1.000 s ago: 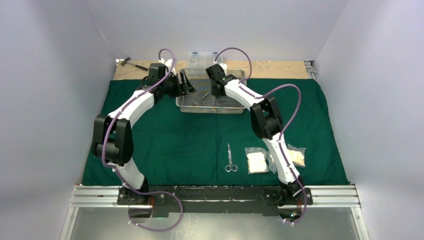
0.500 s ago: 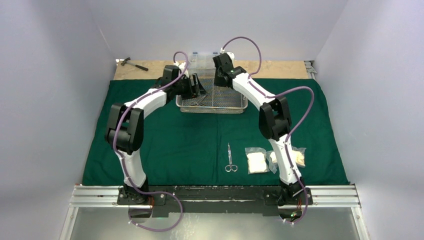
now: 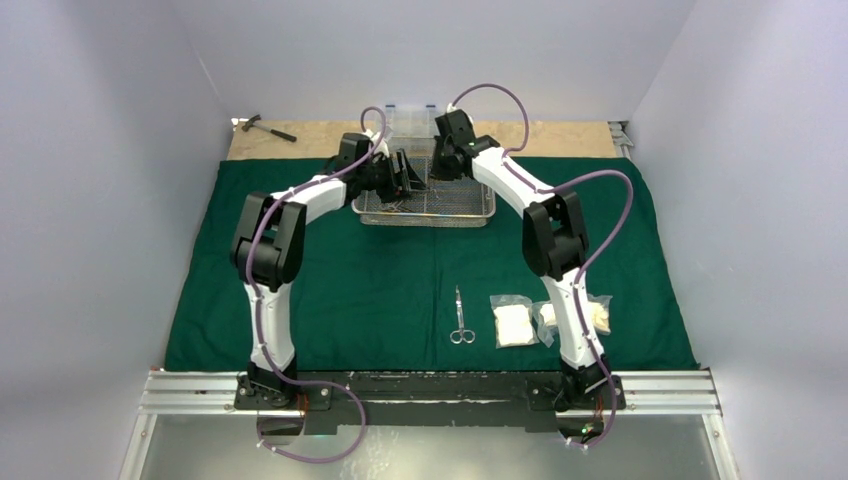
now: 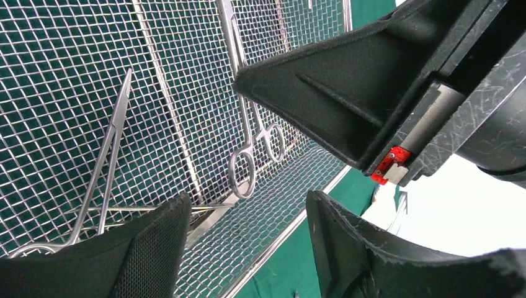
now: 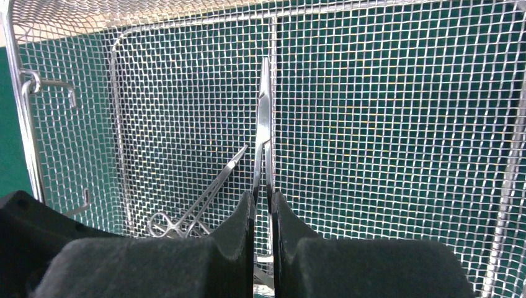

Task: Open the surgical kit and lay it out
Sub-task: Pick up the medical item from the container.

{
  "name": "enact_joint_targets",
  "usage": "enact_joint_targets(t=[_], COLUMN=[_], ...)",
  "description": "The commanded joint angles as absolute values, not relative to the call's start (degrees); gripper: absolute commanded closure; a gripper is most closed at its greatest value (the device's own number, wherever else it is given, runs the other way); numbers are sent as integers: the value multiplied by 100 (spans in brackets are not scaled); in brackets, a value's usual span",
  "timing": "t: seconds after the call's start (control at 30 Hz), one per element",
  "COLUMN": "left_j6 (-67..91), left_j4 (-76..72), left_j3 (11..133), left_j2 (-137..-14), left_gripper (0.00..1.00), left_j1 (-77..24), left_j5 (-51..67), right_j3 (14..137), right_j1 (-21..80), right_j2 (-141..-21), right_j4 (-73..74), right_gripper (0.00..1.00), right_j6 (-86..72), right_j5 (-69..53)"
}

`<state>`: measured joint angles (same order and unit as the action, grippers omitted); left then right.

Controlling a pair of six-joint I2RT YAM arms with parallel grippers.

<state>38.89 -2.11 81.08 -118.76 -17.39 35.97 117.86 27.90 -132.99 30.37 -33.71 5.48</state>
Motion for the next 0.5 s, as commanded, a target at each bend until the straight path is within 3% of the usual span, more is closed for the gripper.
enact_joint_targets(t=[0.0, 0.23, 0.33, 0.47], left_j6=[4158, 4327, 4342, 4380], left_j4=[-522, -505, -501, -521], left_j3=[8306, 8503, 8546, 8591], left_j2=[-11939, -12137, -12151, -12182], left_gripper=[34, 47, 57, 79], left_j1=[-1767, -1767, -1772, -1767], left_j5=[3774, 3826, 3841, 3975], right_j3=[11721, 11685, 11636, 11595], right_j1=[2727, 2711, 2707, 2707], right_j2=[-12753, -12745, -12708, -12688], right_j4=[2740, 2714, 2682, 2650], right_gripper=[96, 96, 96, 96], right_j6=[-3646, -3718, -3734, -3744], right_j5=[12, -432, -514, -582])
